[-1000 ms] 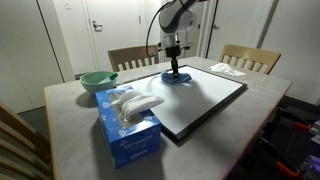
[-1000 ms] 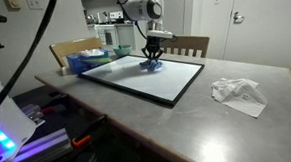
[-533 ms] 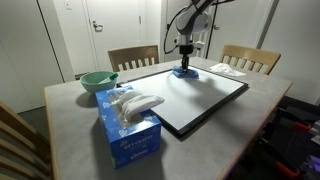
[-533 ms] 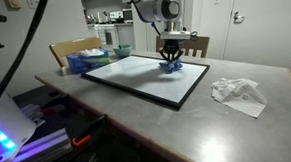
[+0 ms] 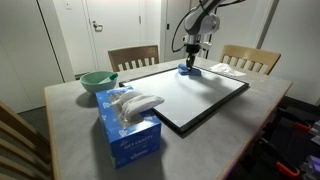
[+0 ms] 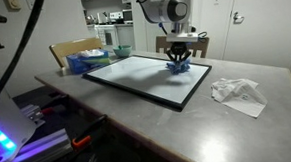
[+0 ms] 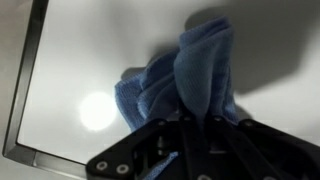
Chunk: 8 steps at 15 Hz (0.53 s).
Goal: Use the blue towel to wipe the whiteboard on the table
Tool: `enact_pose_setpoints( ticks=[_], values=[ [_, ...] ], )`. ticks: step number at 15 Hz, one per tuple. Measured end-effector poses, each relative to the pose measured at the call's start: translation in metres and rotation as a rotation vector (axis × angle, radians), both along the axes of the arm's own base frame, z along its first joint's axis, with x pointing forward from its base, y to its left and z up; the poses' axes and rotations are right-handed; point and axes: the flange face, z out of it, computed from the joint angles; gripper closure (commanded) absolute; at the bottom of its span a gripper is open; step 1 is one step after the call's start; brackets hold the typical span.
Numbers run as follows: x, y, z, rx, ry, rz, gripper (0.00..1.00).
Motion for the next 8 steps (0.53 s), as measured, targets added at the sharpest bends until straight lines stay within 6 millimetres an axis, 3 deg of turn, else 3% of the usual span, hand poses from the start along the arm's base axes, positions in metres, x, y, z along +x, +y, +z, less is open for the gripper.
enact_pose_setpoints(
  ticks=[8],
  values=[
    [-0.013, -0.064, 0.000, 0.084, -0.077, -0.147, 0.98]
  ],
)
